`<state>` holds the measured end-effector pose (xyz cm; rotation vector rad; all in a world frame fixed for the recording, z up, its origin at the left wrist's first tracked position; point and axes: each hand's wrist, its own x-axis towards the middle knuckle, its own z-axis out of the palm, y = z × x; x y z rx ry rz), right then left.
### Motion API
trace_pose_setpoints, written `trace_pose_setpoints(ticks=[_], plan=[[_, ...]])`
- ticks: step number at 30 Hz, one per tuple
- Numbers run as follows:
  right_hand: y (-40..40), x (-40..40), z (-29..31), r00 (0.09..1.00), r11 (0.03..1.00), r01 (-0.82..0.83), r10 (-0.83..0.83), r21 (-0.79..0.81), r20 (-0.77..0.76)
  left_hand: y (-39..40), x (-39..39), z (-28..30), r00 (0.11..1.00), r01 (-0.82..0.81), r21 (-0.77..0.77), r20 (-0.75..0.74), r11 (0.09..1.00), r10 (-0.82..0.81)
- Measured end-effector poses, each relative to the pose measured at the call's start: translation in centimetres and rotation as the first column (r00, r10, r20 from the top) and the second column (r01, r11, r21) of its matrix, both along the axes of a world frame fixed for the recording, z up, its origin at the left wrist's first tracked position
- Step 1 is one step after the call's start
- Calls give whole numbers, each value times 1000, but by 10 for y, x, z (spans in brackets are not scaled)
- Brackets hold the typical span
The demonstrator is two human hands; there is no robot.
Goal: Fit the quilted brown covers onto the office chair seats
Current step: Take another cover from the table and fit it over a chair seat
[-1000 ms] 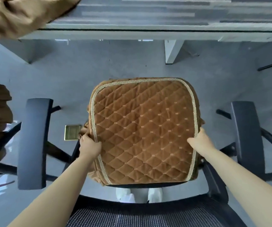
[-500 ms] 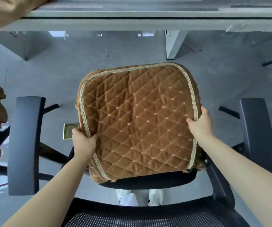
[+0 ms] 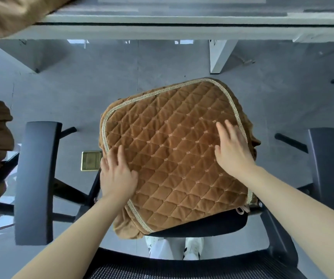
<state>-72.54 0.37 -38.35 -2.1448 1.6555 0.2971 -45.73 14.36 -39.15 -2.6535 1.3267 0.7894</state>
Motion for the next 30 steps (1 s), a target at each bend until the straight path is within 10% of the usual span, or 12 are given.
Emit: trace_pose_setpoints(ticks=[4, 11, 30], plan=[[2, 31, -7, 983, 984, -180, 179, -15, -34, -27, -17, -15, 955, 296, -29, 44, 955, -294], [5, 61, -42, 912, 908, -411, 410, -80, -27, -68, -39, -44, 937, 348, -160, 72, 924, -341], [35, 17, -89, 974, 946, -220, 199, -237, -107, -35, -41, -95, 911, 372, -218, 274, 902, -309]])
